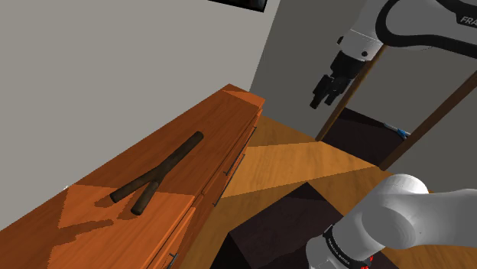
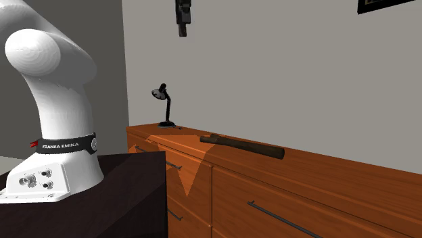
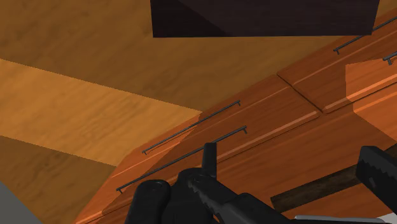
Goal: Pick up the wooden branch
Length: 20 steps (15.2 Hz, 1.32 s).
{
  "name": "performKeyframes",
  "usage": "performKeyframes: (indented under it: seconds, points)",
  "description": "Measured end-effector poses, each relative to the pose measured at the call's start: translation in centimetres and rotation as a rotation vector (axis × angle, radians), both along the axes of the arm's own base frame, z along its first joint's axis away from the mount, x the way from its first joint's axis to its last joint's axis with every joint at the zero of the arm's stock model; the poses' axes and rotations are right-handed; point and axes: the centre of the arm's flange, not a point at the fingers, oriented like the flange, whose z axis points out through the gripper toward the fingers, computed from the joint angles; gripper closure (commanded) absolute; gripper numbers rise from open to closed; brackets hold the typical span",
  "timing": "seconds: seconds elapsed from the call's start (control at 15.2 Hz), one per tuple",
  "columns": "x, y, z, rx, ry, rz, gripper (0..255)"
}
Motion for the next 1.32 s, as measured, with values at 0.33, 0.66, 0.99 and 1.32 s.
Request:
performKeyframes:
  seconds: [0.33,0.66,0.99,1.32]
  points:
    - [0.8,2.9,-2.7,-0.001,-0.001,-0.055,0]
    - [2.9,7.8,-6.8,-0.002,-0.004,-0.148,0]
    - [5.5,12.1,-11.0,-0.003,-0.007,-0.242,0]
    - [8.4,16.0,-15.5,-0.005,-0.011,-0.337,0]
